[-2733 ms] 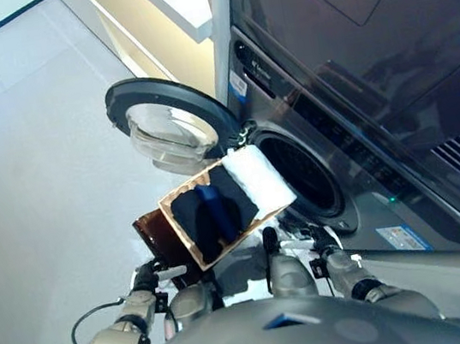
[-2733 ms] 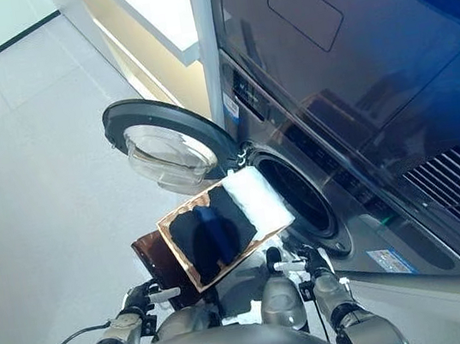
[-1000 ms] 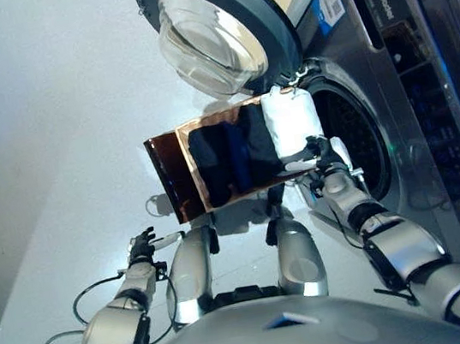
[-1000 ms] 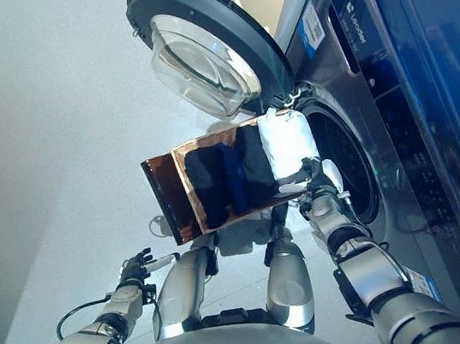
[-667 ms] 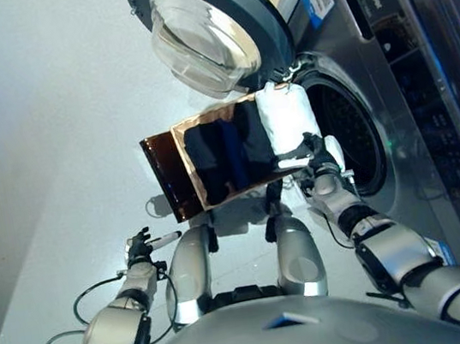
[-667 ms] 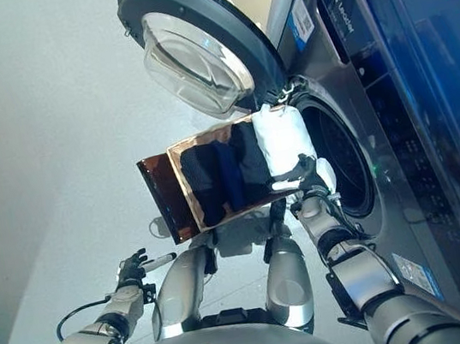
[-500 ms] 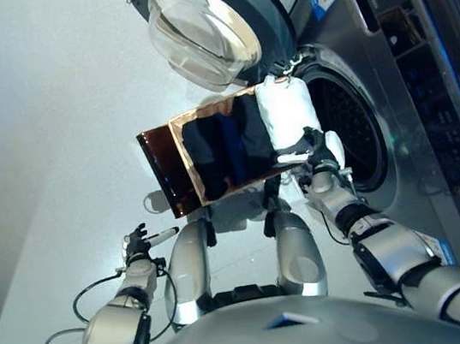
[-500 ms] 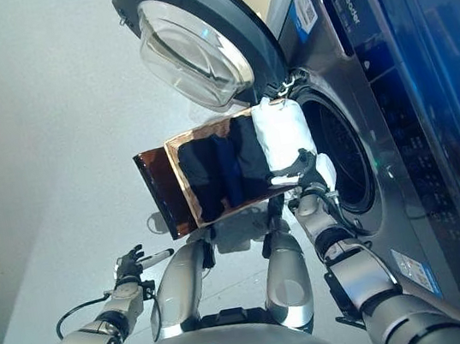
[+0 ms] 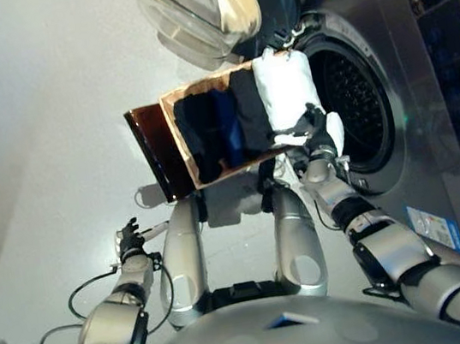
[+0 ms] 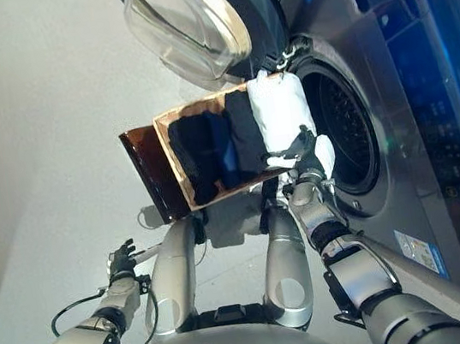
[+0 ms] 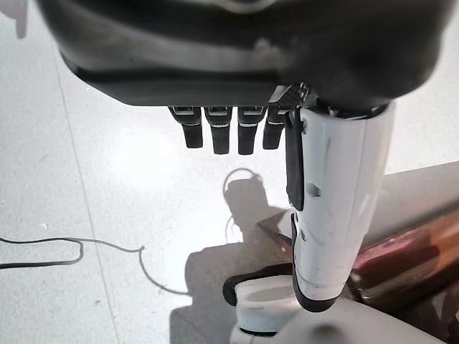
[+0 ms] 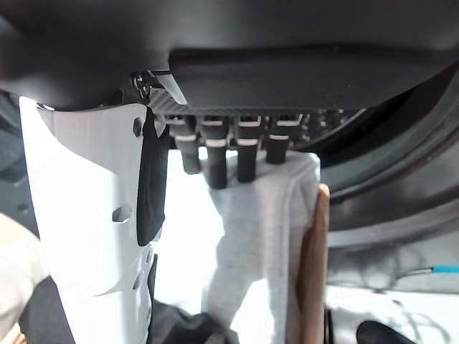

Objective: Pick up the clothes and place them into the washing machine

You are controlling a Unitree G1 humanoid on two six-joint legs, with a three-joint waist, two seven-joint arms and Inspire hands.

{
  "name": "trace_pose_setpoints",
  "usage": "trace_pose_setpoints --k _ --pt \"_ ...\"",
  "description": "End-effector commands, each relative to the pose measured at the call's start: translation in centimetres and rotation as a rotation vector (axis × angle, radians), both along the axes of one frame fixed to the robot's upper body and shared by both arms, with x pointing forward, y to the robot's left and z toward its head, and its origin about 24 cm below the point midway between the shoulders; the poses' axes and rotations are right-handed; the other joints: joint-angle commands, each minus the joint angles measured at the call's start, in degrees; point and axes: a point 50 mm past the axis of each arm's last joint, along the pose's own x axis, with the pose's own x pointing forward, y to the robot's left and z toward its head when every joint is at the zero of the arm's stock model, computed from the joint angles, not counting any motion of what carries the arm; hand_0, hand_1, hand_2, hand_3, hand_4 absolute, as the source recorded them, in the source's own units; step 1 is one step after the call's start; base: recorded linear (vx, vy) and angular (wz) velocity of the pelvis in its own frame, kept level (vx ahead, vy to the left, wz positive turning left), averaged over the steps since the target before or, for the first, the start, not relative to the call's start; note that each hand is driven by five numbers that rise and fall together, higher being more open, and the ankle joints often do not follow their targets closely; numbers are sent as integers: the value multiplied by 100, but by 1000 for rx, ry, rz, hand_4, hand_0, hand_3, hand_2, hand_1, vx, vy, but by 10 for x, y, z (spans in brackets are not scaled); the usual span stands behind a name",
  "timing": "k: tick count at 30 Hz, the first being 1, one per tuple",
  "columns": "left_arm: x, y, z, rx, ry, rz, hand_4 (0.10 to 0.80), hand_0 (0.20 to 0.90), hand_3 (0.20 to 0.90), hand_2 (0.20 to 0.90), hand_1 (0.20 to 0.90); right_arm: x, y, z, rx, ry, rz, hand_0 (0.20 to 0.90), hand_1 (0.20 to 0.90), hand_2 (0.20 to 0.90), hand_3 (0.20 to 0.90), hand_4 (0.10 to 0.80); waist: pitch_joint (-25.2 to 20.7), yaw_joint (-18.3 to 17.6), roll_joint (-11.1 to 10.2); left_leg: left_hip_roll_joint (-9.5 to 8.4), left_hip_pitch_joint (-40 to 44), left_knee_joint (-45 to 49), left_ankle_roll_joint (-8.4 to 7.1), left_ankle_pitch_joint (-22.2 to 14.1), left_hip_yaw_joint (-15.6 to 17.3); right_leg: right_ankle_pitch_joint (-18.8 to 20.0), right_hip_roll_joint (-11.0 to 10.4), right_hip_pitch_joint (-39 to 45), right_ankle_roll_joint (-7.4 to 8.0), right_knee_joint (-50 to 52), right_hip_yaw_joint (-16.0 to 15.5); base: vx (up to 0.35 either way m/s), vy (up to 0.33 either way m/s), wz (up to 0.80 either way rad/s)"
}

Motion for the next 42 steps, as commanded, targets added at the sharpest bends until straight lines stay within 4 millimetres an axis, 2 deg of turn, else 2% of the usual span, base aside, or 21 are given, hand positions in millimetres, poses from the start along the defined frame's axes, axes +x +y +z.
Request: trace_pose_setpoints --k 1,6,14,23,25,29,37,42 --pt "-27 -4 -11 26 69 16 800 900 900 900 900 14 -10 36 -10 -211 -61 900 900 900 900 800 -245 23 187 220 -125 382 -415 -270 -20 -588 128 -1 -227 531 75 -23 -1 4" --pt "-24 -3 -10 34 55 20 800 900 900 900 900 19 -14 43 -18 -232 -91 900 900 900 900 800 -206 36 300 194 -375 613 -427 -326 -17 -742 66 -270 -271 913 86 0 0 0" --pt "-25 -5 -11 29 58 23 800 900 900 900 900 32 -23 56 -59 -244 -127 900 900 900 900 800 -229 93 377 169 -608 682 -412 -315 2 -777 39 -526 -298 1041 75 -9 4 6" --pt "-24 -7 -11 17 55 27 800 900 900 900 900 51 -29 79 -72 -279 -147 900 900 900 900 800 -190 178 409 142 -770 805 -382 -349 -6 -835 19 -678 -319 1182 66 -2 4 4" --pt "-23 -8 -10 17 43 24 800 900 900 900 900 56 -30 91 -92 -317 -163 900 900 900 900 800 -180 197 423 123 -798 855 -375 -373 -3 -874 25 -709 -328 1260 82 18 15 9" --pt "-20 -11 -9 17 29 11 800 900 900 900 900 61 -31 102 -114 -354 -198 900 900 900 900 800 -169 218 440 109 -872 1020 -358 -464 -16 -961 21 -771 -345 1414 101 8 12 -1" --pt "-14 -14 -8 22 17 2 800 900 900 900 900 62 -31 106 -130 -372 -250 900 900 900 900 800 -128 190 413 128 -896 1238 -345 -624 -21 -1098 24 -804 -371 1628 130 11 7 -1" --pt "-14 -13 -8 16 22 11 800 900 900 900 900 66 -32 111 -127 -367 -221 900 900 900 900 800 -143 201 419 133 -966 1279 -345 -647 -9 -1119 37 -882 -384 1667 155 0 0 0"
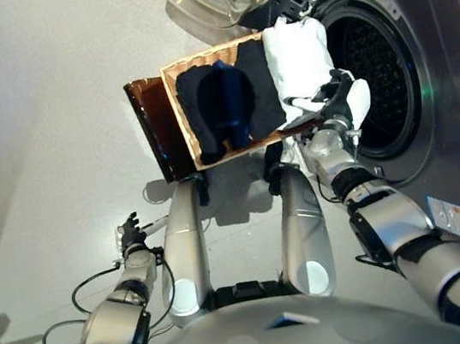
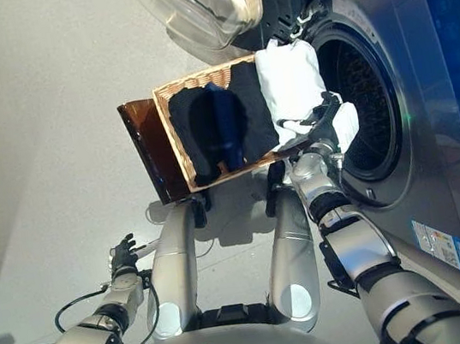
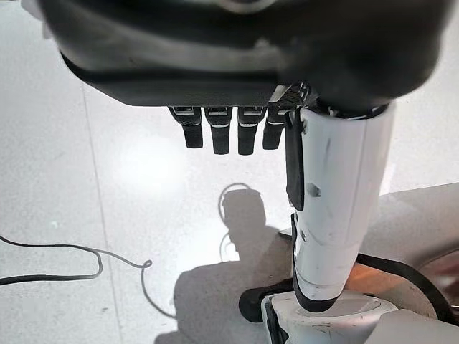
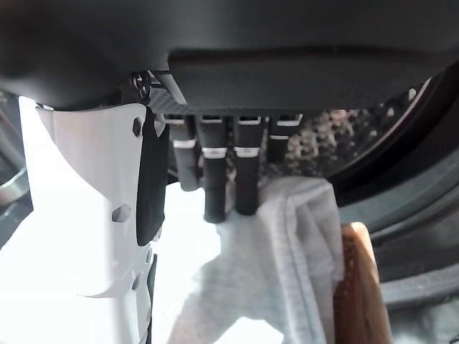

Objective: Pick up the clothes and place them into the washing machine

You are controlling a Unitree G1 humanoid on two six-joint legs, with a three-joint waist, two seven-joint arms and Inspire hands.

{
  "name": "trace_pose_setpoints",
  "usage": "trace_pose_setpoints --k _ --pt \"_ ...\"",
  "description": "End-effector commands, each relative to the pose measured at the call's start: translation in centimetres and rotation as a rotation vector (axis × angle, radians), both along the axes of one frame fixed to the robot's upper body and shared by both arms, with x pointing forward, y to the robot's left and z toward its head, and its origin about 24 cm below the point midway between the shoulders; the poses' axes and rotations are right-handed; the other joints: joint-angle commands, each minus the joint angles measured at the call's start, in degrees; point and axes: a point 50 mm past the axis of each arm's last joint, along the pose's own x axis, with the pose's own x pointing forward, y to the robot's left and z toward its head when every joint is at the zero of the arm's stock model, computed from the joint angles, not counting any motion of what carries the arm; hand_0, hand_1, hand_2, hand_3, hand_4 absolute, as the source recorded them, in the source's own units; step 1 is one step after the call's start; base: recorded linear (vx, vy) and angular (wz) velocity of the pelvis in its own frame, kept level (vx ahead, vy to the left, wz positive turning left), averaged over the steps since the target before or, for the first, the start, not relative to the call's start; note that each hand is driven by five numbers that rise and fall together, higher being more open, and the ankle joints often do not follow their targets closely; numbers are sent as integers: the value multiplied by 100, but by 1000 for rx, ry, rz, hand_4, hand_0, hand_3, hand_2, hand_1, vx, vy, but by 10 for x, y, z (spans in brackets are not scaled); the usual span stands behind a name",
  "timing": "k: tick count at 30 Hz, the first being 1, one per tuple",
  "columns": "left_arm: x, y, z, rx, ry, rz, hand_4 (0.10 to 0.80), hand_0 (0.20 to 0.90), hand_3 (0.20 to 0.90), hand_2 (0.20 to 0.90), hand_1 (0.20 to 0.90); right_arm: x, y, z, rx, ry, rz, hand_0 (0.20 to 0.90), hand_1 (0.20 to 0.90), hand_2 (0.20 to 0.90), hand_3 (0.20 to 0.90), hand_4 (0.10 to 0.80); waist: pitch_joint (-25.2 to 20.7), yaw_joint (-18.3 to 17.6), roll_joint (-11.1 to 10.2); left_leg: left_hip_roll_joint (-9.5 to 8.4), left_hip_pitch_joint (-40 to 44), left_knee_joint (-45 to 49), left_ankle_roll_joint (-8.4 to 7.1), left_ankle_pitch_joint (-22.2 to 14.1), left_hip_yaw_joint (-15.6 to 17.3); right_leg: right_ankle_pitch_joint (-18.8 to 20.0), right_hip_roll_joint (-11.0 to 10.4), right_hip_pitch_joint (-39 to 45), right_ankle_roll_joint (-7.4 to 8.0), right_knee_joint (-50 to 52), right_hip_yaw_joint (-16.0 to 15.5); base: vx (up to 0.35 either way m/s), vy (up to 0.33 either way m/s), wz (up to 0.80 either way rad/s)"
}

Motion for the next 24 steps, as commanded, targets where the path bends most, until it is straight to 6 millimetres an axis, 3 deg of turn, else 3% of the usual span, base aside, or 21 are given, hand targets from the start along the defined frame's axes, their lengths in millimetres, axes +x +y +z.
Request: trace_pose_setpoints --k 1,8,15,24 --pt "-20 -4 -10 11 58 4 800 900 900 900 900 32 -15 69 -74 -235 12 900 900 900 900 800 -120 82 176 59 -117 628 -308 -648 -20 -744 95 101 -290 576 -16 0 0 0" --pt "-28 3 -12 3 89 29 800 900 900 900 900 36 -17 68 -71 -187 69 900 900 900 900 800 -126 98 177 72 -299 806 -308 -662 -57 -803 91 -79 -329 774 -17 -8 -8 2" --pt "-30 6 -12 -6 88 36 800 900 900 900 900 42 -19 80 -91 -192 92 900 900 900 900 800 -75 174 212 69 -554 1013 -315 -688 -66 -877 69 -330 -362 1011 -15 -16 -6 1" --pt "-32 6 -13 -13 88 35 800 900 900 900 900 49 -10 88 -118 -196 141 900 900 900 900 800 -44 208 239 94 -823 1233 -305 -736 -70 -936 53 -601 -386 1230 -10 -15 1 4"
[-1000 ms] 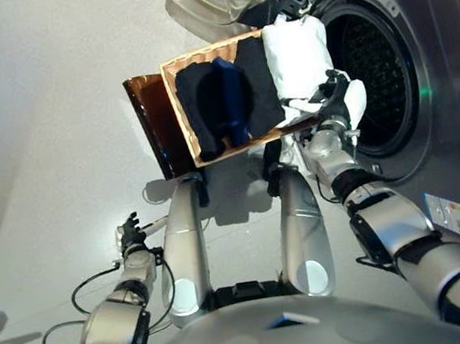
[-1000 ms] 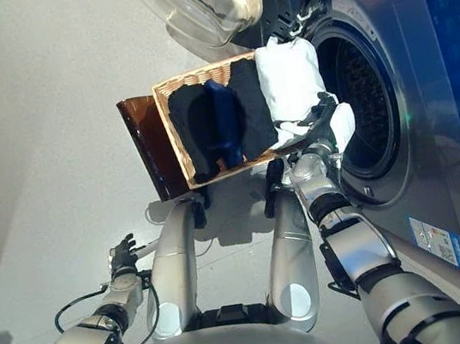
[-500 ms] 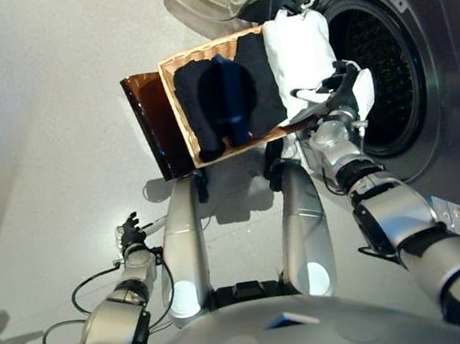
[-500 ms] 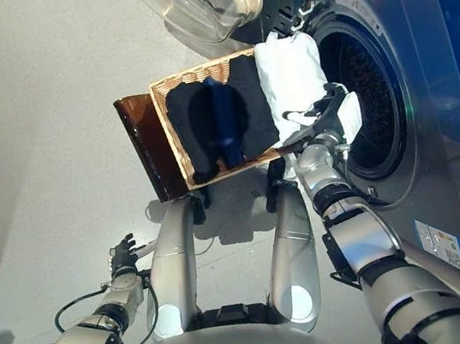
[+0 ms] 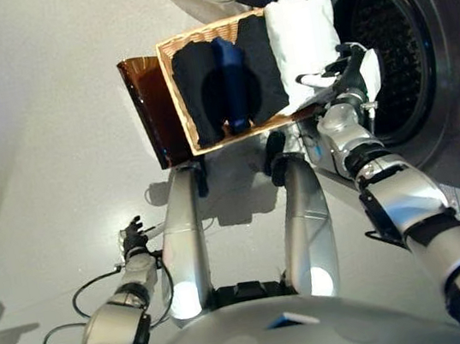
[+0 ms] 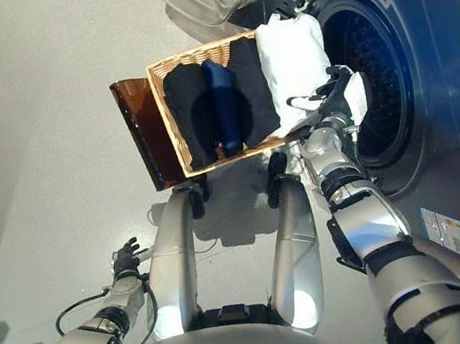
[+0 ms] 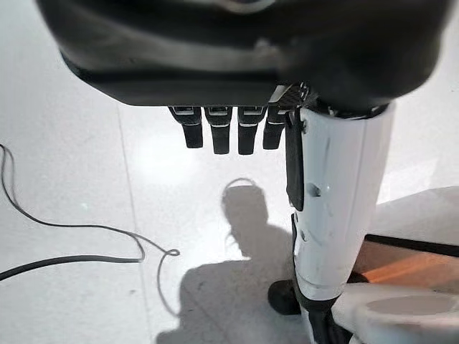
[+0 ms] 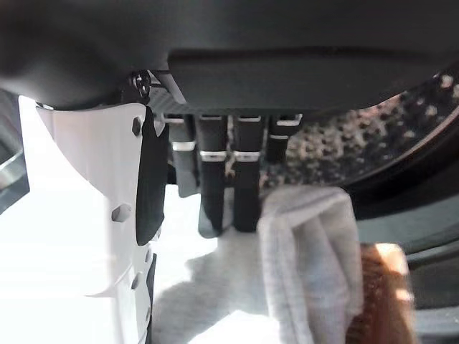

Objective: Pick up the clothes and place them into the washing machine

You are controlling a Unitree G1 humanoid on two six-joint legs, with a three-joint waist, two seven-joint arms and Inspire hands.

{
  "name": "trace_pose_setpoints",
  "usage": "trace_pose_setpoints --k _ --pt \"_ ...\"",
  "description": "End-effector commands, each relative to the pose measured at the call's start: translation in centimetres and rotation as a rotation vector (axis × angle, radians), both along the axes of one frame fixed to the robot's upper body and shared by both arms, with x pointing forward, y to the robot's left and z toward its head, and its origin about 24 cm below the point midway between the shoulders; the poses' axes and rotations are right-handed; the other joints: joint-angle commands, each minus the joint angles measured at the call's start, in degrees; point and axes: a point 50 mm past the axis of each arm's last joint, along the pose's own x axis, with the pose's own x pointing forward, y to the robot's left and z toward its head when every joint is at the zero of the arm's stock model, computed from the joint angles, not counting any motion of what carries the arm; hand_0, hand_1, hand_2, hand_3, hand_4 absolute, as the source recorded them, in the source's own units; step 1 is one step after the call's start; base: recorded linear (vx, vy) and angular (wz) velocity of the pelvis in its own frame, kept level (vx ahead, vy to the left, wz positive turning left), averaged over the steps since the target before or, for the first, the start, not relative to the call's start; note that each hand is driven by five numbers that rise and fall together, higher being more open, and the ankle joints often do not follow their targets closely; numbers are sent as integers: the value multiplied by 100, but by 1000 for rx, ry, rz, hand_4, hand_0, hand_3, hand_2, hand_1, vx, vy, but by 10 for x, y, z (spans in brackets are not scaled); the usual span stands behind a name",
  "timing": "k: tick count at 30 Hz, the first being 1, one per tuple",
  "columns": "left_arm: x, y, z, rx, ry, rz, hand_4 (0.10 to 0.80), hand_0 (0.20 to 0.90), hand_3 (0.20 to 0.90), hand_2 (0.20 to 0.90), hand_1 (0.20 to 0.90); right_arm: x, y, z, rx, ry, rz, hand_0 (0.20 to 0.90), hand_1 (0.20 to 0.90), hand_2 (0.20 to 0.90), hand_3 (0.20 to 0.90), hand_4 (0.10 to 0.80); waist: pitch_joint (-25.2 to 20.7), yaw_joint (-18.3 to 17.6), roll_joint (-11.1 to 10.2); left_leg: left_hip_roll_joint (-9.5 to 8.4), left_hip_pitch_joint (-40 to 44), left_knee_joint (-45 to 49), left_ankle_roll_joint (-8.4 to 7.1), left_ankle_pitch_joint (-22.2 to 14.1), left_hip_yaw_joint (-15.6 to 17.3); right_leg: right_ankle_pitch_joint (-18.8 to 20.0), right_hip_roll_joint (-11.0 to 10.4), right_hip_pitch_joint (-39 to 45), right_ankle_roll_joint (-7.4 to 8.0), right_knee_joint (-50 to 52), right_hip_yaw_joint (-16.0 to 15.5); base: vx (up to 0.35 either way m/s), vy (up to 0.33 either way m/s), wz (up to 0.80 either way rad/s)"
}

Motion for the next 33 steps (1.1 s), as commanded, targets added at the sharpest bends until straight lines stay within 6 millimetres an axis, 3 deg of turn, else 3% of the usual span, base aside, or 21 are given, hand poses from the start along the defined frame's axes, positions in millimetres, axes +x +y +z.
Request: trace_pose_setpoints --k 1,10,14,15,16,17,18,20,21,22,33 --pt "-28 5 -11 26 85 35 800 900 900 900 900 21 12 44 -46 -144 106 900 900 900 900 800 -18 77 179 -24 162 393 23 -576 -25 126 15 167 -91 -261 39 -17 10 -36" --pt "-30 10 -11 31 97 49 800 900 900 900 900 23 17 43 -83 -105 173 900 900 900 900 800 -66 71 143 -30 123 338 27 -552 -20 132 9 116 -86 -272 16 1 -2 -1" --pt "-33 14 -11 33 106 52 800 900 900 900 900 27 14 52 -128 -97 200 900 900 900 900 800 -88 98 135 -31 101 335 25 -544 -24 121 9 79 -88 -252 27 10 -8 3" --pt "-33 14 -11 32 106 48 800 900 900 900 900 28 13 54 -140 -92 202 823 823 823 823 745 -91 108 136 -32 98 334 24 -545 -23 119 11 74 -92 -253 30 12 -13 5" --pt "-34 14 -11 31 109 46 800 900 900 900 900 28 10 56 -151 -86 200 513 513 513 513 524 -91 117 137 -36 92 334 23 -546 -22 121 10 69 -94 -253 34 11 -13 4" --pt "-36 16 -11 31 112 48 800 900 900 900 900 30 8 60 -165 -84 203 513 513 513 513 524 -88 126 141 -41 85 325 23 -542 -31 116 8 65 -97 -252 31 0 0 0" --pt "-37 17 -12 31 114 44 800 900 900 900 900 31 7 63 -176 -78 205 398 398 398 398 441 -87 134 145 -44 87 312 23 -536 -34 120 7 68 -99 -251 27 0 0 0" --pt "-37 17 -12 28 116 40 800 900 900 900 900 32 3 68 -191 -72 198 398 398 398 398 441 -81 148 149 -53 83 299 26 -529 -39 121 6 70 -103 -255 27 0 0 0" --pt "-38 17 -12 27 118 38 800 900 900 900 900 33 2 70 -197 -70 197 230 230 230 230 322 -73 157 150 -60 86 279 26 -520 -42 116 6 71 -104 -257 26 0 0 0" --pt "-38 17 -12 26 120 36 800 900 900 900 900 34 2 72 -204 -68 198 200 200 200 200 300 -68 160 152 -64 85 273 26 -514 -40 117 5 72 -104 -263 27 0 0 0" --pt "-38 18 -12 18 127 28 800 900 900 900 900 36 -3 79 -220 -57 194 200 200 200 200 300 -78 153 149 -82 64 302 26 -541 -45 63 10 27 -122 -197 22 4 -1 3"
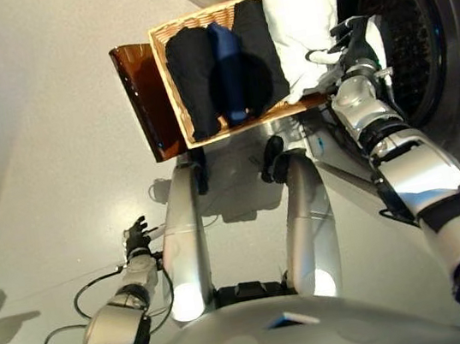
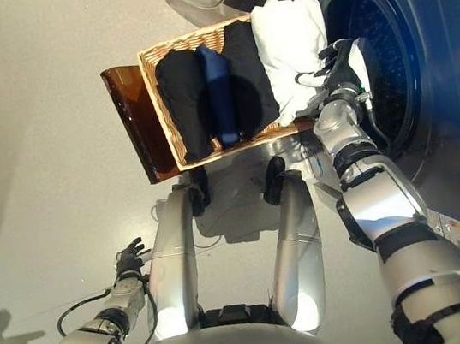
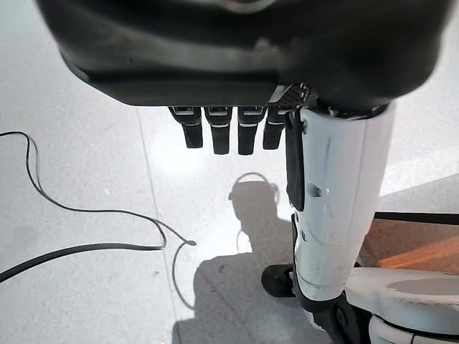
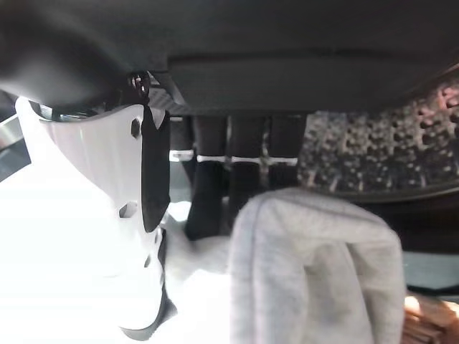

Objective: Pick up the clothes and place them into the washing machine

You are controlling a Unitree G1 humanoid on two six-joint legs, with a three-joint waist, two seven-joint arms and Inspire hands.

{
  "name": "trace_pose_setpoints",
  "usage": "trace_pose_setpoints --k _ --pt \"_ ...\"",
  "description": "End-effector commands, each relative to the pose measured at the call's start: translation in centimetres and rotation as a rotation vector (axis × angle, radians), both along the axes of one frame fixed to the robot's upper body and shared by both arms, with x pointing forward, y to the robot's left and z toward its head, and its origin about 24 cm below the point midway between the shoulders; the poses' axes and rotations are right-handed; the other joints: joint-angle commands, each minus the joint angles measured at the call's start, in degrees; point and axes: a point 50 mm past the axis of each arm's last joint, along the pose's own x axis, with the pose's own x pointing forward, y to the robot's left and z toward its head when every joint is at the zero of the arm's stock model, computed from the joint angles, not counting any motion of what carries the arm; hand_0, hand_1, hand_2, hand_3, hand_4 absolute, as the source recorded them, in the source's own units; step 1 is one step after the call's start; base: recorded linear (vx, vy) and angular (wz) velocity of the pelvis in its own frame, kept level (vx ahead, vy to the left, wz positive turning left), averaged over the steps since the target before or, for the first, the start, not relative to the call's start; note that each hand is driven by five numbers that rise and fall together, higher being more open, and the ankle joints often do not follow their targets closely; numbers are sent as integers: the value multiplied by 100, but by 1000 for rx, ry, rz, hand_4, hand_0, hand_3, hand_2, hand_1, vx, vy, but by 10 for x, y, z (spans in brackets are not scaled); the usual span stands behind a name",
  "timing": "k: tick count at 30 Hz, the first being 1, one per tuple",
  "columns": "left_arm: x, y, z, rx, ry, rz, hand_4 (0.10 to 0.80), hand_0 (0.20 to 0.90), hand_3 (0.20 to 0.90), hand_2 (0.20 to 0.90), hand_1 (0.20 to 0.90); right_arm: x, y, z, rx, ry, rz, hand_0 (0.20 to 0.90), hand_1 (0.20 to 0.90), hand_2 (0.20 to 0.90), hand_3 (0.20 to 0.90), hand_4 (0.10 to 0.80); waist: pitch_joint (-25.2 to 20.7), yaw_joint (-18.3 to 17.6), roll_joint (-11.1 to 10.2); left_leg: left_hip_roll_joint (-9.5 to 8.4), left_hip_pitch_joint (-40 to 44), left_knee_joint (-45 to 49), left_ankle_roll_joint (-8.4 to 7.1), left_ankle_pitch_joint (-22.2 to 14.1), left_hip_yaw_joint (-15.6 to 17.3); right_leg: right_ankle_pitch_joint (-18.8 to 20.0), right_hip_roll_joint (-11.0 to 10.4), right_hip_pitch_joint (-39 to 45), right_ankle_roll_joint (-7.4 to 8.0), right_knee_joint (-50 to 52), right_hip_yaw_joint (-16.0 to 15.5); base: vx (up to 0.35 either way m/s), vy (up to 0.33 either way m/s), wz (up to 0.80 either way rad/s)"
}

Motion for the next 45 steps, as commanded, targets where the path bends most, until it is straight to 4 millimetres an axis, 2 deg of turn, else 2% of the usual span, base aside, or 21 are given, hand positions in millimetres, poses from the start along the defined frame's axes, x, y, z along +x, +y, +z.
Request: trace_pose_setpoints --k 1,14,15,16,17,18,32,39,45 --pt "-31 23 -7 69 105 44 800 900 900 900 900 17 10 44 -62 -114 72 200 200 200 200 300 -44 144 84 -74 135 -95 -49 -152 143 -2 9 323 18 -378 164 0 0 0" --pt "-32 24 -8 66 115 45 800 900 900 900 900 16 5 44 -44 -121 55 200 200 200 200 300 -79 110 74 -79 147 -145 -29 -152 157 10 23 320 18 -428 198 0 0 0" --pt "-33 24 -8 67 116 47 800 900 900 900 900 16 5 44 -40 -123 50 216 216 216 216 312 -83 110 77 -83 147 -149 -28 -151 153 8 27 315 17 -424 200 0 0 0" --pt "-33 25 -8 67 118 50 800 900 900 900 900 16 5 44 -36 -126 46 409 409 409 409 449 -87 110 77 -82 144 -143 -27 -152 152 0 29 311 17 -416 203 0 0 0" --pt "-33 25 -8 68 118 51 800 900 900 900 900 16 5 44 -35 -132 43 845 845 845 845 761 -88 106 74 -85 136 -128 -26 -154 152 -4 28 306 16 -409 209 0 0 0" --pt "-33 24 -8 67 116 52 800 900 900 900 900 16 6 44 -38 -135 45 900 900 900 900 800 -90 107 79 -87 136 -130 -27 -155 153 -7 36 300 14 -403 218 0 0 0" --pt "-31 21 -7 60 94 60 800 900 900 900 900 20 28 47 -24 -169 92 900 900 900 900 800 -113 150 107 -111 11 -58 -11 -162 182 -11 39 170 36 -321 229 0 0 0" --pt "-29 21 -7 59 87 59 800 900 900 900 900 19 30 41 -32 -148 100 900 900 900 900 800 -93 184 128 -121 -79 117 -3 -238 187 -89 16 88 41 -156 228 0 0 0" --pt "-30 21 -7 59 81 54 800 900 900 900 900 21 31 47 -43 -156 104 900 900 900 900 800 -62 235 156 -143 -204 255 6 -278 197 -121 5 -42 32 -31 247 -3 3 1"
